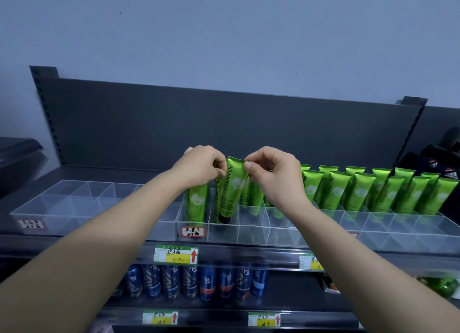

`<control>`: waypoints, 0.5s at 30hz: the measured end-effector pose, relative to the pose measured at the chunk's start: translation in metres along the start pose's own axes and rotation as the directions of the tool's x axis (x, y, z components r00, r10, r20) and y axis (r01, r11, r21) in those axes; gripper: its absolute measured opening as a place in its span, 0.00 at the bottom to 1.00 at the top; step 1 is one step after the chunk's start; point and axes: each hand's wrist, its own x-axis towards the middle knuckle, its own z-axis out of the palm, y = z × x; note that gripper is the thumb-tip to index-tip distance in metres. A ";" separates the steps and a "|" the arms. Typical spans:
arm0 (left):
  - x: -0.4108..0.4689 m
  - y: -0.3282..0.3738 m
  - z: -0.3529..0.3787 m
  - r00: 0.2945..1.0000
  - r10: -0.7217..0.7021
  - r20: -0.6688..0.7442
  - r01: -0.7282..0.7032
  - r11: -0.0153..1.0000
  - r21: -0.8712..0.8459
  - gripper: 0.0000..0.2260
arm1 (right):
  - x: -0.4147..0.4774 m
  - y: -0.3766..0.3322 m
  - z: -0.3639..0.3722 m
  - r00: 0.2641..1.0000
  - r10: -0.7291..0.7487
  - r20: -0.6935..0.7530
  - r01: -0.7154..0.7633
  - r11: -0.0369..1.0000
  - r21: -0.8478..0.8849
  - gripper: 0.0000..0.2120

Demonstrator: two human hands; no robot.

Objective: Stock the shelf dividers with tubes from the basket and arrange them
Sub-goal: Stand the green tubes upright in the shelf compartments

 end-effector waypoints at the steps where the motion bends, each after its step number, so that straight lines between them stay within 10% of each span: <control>1: 0.000 -0.001 0.000 1.000 -0.003 0.007 0.003 1.000 -0.010 0.14 | 0.000 0.001 0.001 1.000 0.000 0.002 0.000 1.000 -0.009 0.12; 15: 0.003 -0.005 0.001 1.000 -0.013 0.027 0.014 0.998 -0.059 0.06 | -0.011 0.034 0.023 0.995 0.048 0.082 -0.042 0.996 -0.073 0.11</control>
